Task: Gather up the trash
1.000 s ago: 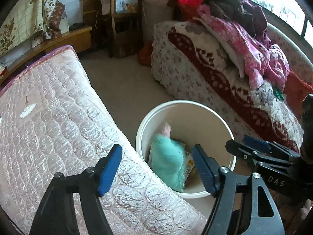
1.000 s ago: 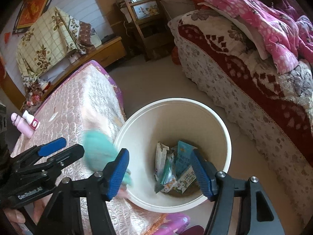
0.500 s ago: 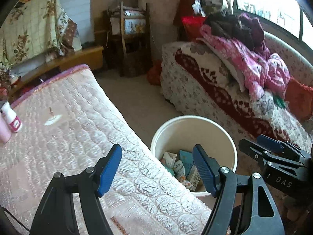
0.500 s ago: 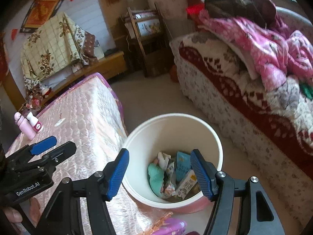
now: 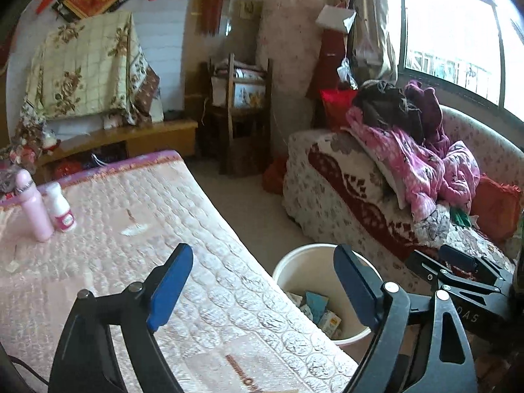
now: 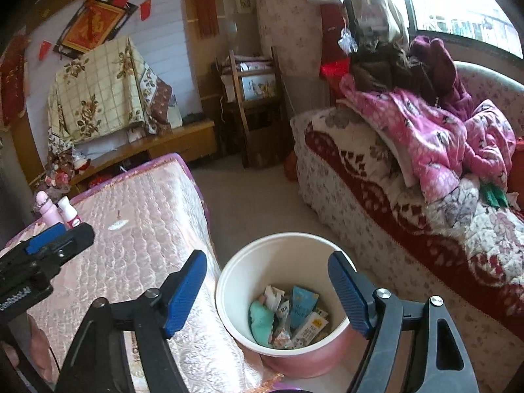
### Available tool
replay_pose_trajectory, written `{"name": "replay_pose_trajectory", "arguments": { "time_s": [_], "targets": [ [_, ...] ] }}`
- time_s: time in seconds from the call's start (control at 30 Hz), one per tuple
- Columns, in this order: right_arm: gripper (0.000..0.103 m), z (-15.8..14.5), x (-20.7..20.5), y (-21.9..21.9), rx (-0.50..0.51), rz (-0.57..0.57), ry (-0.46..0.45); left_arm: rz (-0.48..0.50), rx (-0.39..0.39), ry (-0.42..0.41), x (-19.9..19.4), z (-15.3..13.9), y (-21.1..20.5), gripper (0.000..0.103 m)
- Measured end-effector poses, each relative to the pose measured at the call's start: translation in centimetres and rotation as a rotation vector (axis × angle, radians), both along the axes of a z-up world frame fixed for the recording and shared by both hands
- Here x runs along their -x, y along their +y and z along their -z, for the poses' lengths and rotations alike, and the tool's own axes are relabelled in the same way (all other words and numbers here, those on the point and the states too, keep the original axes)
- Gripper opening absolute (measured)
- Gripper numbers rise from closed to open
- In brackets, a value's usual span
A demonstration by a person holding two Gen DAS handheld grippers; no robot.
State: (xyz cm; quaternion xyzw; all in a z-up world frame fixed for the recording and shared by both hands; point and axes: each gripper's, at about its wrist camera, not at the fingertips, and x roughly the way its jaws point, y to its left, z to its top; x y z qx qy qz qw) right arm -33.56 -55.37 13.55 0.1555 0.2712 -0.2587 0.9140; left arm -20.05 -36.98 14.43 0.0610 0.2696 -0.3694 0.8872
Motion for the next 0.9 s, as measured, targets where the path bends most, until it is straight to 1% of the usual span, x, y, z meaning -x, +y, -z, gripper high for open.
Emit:
{"name": "replay_pose_trajectory", "arguments": {
  "time_s": [0.07,0.37,0.47,0.53,0.67,0.9],
  "targets": [
    [0.083,-0.6,0.1,0.3,0.006,0.001,-0.008,0.0,0.004,-0.01,0.2,-0.4,0.6,0.088],
    [0.083,-3.2,1.4,2.1,0.054,-0.001,-0.064,-0.014,0.029,-0.04,0.9,-1.4,2.9,0.088],
    [0.086,-3.8,1.5,2.6,0.069,0.0,-0.072,-0.024,0.033,-0.051,1.1,-1.6,3.3,0.088],
    [0.086,-4.2,1.6,3.0,0.08,-0.003,-0.078,-0.03,0.036,-0.062,1.2,-1.8,3.6,0.088],
    [0.086,-4.7,1.7,3.5,0.086,-0.012,-0.086,-0.039,0.033,-0.074,1.3,-2.0,4.0,0.088],
    [0.087,-4.6,1.6,3.7,0.08,-0.019,-0.081,-0.04,0.033,-0.068,1.2,-1.9,4.4,0.088]
  ]
}}
